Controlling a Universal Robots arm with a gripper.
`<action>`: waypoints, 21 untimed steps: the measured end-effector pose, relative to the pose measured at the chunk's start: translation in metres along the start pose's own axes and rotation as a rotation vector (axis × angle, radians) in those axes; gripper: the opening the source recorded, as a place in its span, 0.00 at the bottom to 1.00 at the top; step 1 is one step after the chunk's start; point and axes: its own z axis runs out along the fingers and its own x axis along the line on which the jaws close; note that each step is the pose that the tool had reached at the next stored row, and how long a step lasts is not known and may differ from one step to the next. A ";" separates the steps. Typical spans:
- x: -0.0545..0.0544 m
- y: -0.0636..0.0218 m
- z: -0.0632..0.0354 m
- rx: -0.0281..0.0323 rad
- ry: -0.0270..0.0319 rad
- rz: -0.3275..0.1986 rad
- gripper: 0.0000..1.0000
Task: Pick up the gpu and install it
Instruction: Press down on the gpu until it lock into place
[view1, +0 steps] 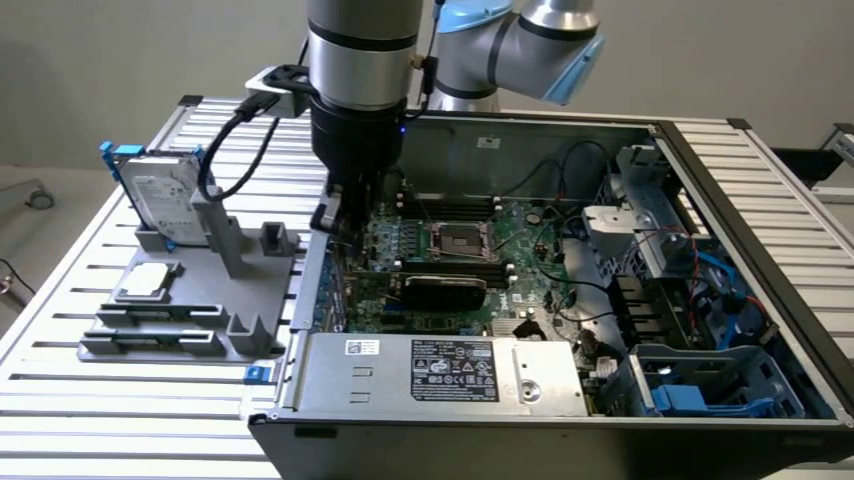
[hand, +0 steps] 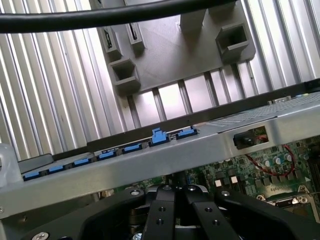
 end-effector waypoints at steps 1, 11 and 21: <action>0.000 0.0002 0.0000 0.0000 0.0000 0.001 0.11; -0.001 0.0033 0.0002 -0.0004 0.0014 0.013 0.11; -0.002 0.0032 0.0020 0.0041 0.0160 0.015 0.11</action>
